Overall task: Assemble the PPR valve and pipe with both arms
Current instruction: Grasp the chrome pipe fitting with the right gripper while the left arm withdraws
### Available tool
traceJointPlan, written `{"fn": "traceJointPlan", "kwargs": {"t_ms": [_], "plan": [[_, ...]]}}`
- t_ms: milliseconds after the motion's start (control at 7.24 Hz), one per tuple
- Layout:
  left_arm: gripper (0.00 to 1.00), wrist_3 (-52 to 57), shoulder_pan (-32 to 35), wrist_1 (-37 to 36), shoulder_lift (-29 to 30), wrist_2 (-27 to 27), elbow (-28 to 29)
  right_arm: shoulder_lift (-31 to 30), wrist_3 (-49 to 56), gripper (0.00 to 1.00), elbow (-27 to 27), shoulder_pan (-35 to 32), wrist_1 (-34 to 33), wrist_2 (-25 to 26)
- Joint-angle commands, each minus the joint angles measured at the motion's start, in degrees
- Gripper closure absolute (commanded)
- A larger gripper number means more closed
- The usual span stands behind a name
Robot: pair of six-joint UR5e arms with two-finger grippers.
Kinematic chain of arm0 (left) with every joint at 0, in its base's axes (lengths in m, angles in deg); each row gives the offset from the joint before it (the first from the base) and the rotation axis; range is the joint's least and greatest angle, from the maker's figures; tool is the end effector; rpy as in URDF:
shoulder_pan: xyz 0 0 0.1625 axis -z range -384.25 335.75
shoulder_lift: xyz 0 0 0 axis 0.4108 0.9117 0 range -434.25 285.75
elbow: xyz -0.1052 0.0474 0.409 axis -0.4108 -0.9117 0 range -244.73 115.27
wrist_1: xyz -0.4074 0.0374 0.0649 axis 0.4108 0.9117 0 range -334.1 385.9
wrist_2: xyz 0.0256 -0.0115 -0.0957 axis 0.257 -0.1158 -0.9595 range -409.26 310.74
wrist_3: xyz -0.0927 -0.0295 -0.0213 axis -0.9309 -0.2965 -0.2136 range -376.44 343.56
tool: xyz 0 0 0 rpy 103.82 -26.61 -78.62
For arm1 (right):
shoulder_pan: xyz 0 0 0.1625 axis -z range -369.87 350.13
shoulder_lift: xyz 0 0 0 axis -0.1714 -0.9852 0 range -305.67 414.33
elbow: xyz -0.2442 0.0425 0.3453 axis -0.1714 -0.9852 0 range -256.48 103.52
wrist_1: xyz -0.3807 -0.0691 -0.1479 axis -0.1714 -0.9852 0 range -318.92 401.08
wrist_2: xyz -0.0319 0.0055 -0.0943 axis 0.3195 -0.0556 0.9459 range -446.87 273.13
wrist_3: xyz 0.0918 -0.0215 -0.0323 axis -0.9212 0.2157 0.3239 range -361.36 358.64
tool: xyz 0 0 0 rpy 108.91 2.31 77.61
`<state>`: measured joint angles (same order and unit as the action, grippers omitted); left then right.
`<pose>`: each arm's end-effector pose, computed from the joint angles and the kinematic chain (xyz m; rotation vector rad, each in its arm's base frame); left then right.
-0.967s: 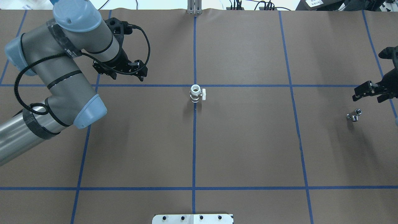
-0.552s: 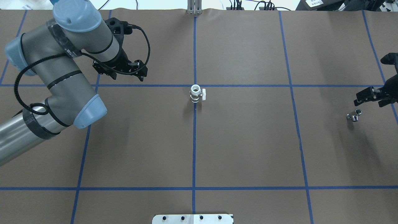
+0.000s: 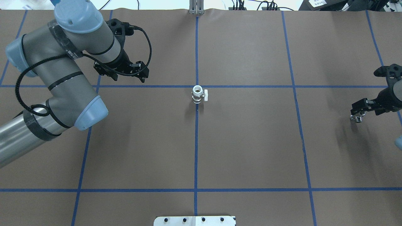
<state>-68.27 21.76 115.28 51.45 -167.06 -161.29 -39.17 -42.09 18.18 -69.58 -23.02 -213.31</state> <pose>0.4037 -0.5433 0.2433 0.1333 0.8383 0.0476 -0.1838 -0.4618 0.6048 0.0090 -0.7723 0.0227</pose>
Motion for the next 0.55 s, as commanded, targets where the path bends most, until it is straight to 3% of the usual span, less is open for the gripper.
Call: {"fn": "traceJointPlan", "kwargs": {"t_ms": [0, 276, 414], "plan": [[0.00, 0.0, -0.1, 0.0, 0.0, 0.1, 0.2, 0.4, -0.1, 0.01, -0.5, 0.3, -0.1, -0.3], [0.00, 0.0, -0.1, 0.0, 0.0, 0.1, 0.2, 0.8, 0.0, 0.02, -1.8, 0.4, -0.1, -0.4], [0.00, 0.1, -0.1, 0.0, 0.0, 0.1, 0.2, 0.8, -0.1, 0.09, -2.2, 0.7, -0.1, -0.4]]}}
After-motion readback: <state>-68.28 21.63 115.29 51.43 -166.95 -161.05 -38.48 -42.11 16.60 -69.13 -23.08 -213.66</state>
